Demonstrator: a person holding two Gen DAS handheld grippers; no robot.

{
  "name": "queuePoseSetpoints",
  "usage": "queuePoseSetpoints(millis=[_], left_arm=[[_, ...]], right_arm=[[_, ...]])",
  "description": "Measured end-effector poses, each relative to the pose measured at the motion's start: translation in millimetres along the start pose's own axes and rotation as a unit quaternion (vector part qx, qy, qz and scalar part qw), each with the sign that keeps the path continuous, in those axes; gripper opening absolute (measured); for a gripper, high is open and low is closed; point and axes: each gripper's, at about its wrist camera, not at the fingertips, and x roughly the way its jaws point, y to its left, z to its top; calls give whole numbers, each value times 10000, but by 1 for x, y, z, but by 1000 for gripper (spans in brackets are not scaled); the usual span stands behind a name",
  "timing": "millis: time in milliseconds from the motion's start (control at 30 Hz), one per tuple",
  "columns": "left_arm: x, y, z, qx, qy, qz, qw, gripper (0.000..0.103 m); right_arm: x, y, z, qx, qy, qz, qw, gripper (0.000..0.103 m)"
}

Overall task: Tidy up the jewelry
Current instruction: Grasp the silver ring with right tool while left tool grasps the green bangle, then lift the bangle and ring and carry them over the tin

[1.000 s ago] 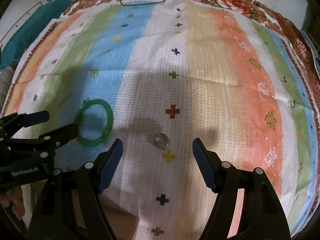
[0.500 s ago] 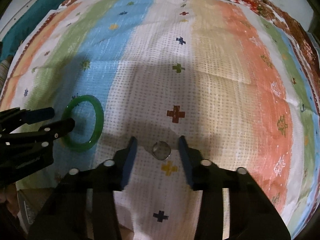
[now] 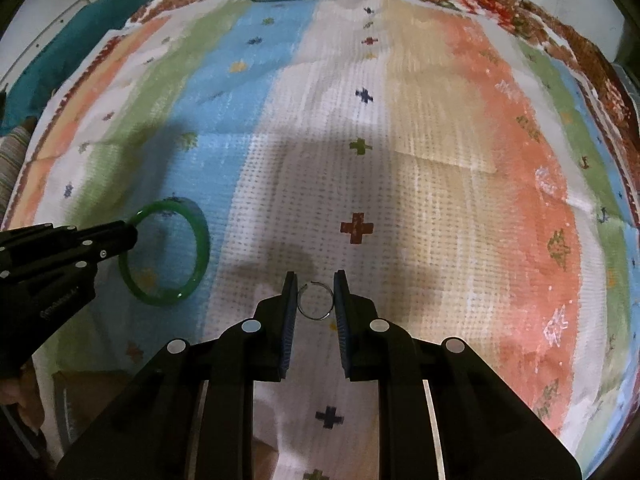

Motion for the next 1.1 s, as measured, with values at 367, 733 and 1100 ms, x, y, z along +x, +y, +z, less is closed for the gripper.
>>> queuePoseSetpoints(millis=[367,733,1100], left_arm=[[-37,-12,-10,35,-267,-163,9995,8],[-81,-29,-26,269,-619,-300,9973,8],[-114,-42,-45,512,-933,-292,9939,8]], right_arm=[[-38,11,-12,-155,-355,-35,9992,19],[-77,19,-24,-175,-683,124,9974,19],[-106,29,-42,-317,-978,141,9946,19]])
